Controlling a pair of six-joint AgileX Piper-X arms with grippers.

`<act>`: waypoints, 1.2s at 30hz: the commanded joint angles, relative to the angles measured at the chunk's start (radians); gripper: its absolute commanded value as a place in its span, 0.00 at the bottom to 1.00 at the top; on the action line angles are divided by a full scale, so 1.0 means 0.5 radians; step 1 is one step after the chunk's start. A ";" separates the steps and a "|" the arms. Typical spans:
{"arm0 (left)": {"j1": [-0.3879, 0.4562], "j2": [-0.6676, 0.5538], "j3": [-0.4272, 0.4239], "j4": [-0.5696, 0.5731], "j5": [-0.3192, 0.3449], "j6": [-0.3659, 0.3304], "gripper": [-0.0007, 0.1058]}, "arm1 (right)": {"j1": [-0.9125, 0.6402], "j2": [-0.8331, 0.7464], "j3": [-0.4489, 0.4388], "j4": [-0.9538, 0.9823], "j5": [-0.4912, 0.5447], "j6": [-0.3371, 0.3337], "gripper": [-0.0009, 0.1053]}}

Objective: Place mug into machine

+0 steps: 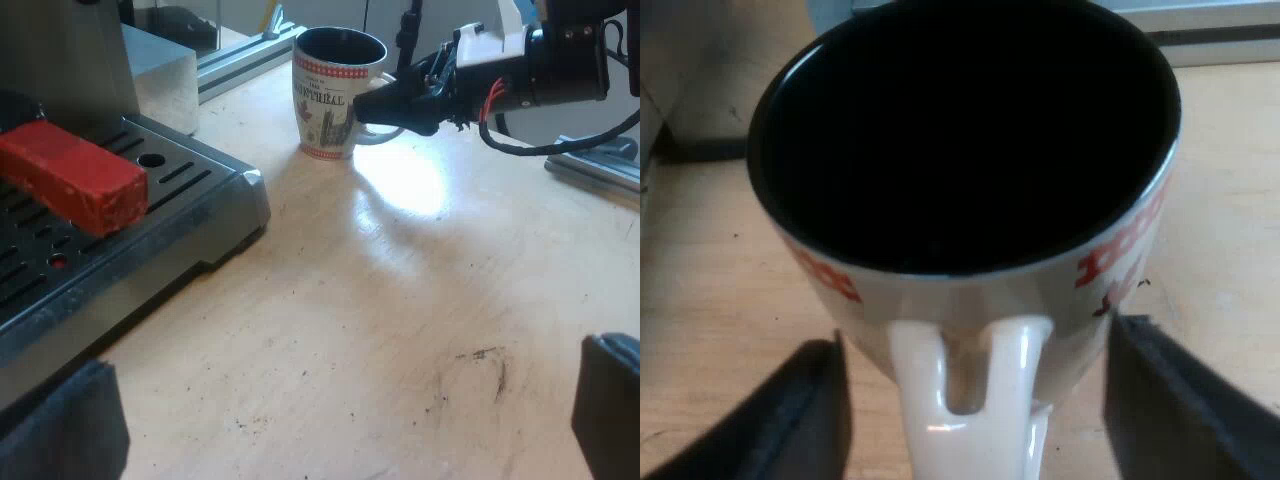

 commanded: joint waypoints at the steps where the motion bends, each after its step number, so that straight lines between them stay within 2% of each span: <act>1: -0.005 0.004 -0.003 -0.008 -0.008 -0.028 0.87 | 0.003 -0.005 -0.018 -0.018 -0.002 -0.025 0.34; 6: -0.005 0.004 -0.003 -0.008 -0.008 -0.028 0.87 | 0.003 -0.005 -0.018 -0.018 -0.030 -0.025 0.05; 8: -0.005 0.004 -0.003 -0.008 -0.008 -0.028 0.87 | 0.003 -0.005 -0.018 -0.018 -0.032 -0.035 0.01; 14: -0.005 0.004 -0.003 -0.008 -0.008 -0.028 0.87 | 0.003 -0.031 -0.018 -0.014 -0.155 -0.042 0.01; 23: -0.005 0.004 -0.003 -0.008 -0.008 -0.028 0.87 | 0.003 -0.257 -0.018 0.057 -0.161 -0.042 0.01; 27: -0.005 0.004 -0.003 -0.008 -0.008 -0.028 0.87 | 0.003 -0.523 -0.018 0.225 -0.161 -0.042 0.01; 31: -0.005 0.004 -0.003 -0.008 -0.008 -0.022 0.87 | 0.003 -0.659 -0.018 0.288 -0.165 -0.042 0.01; 36: -0.005 0.004 -0.003 -0.008 -0.008 0.019 0.87 | 0.003 -1.044 -0.018 0.625 -0.169 -0.048 0.01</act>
